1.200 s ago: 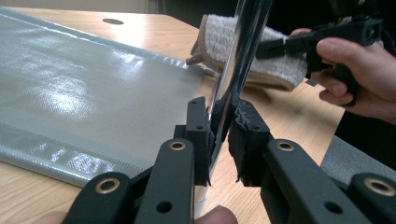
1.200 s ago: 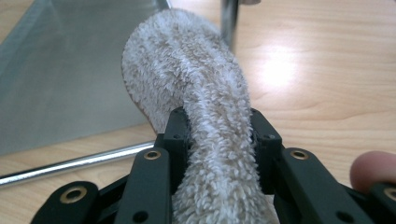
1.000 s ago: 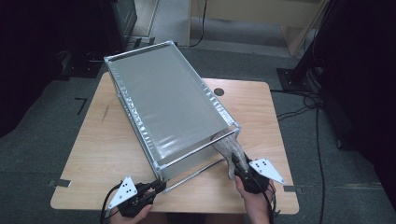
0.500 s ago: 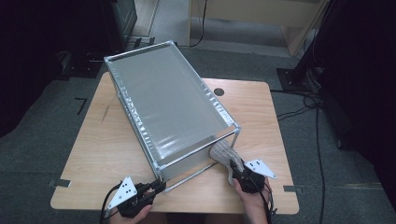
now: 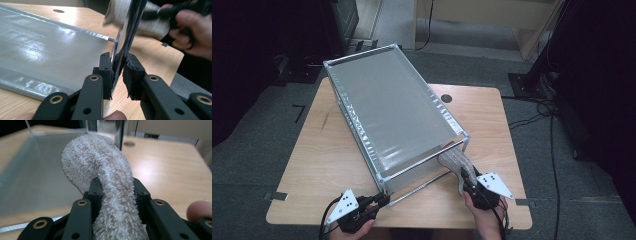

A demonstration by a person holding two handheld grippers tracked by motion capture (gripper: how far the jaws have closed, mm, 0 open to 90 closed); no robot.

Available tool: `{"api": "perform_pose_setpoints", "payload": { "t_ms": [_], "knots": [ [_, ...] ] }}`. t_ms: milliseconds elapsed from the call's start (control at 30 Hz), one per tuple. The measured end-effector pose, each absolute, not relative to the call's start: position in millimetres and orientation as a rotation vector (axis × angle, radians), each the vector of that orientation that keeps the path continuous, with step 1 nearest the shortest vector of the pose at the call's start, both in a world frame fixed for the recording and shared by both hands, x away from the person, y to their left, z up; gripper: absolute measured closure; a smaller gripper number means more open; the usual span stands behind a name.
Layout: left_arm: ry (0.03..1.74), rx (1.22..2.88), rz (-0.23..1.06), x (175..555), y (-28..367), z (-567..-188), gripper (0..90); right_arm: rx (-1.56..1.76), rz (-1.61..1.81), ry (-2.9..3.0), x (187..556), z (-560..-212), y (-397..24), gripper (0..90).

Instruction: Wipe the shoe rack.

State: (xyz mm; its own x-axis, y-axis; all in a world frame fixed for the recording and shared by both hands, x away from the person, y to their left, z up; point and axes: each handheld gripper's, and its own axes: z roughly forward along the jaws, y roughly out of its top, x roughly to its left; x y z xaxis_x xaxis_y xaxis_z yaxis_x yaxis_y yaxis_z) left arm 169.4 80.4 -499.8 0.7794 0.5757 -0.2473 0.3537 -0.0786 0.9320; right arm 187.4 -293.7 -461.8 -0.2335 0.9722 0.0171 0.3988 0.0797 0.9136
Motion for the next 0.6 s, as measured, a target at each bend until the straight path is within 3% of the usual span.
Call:
{"api": "perform_pose_setpoints", "payload": {
  "t_ms": [133, 200, 300, 600],
  "knots": [
    [0.725, 1.638, 0.199, 169.6, 84.1, -492.9, 73.2, 1.372, 1.071, 1.868, 195.5, -485.2, -286.1, 60.9],
    [0.713, 1.624, 0.202, 169.5, 84.8, -488.1, 72.1, 1.41, 1.04, 1.885, 196.0, -495.8, -283.0, 46.6],
    [0.71, 1.626, 0.212, 169.2, 85.7, -485.1, 73.5, 1.445, 1.008, 1.908, 195.0, -502.9, -283.1, 34.8],
    [0.707, 1.633, 0.221, 167.9, 84.9, -481.9, 77.8, 1.382, 0.952, 2.052, 183.6, -517.7, -281.7, 31.2]
  ]
}}
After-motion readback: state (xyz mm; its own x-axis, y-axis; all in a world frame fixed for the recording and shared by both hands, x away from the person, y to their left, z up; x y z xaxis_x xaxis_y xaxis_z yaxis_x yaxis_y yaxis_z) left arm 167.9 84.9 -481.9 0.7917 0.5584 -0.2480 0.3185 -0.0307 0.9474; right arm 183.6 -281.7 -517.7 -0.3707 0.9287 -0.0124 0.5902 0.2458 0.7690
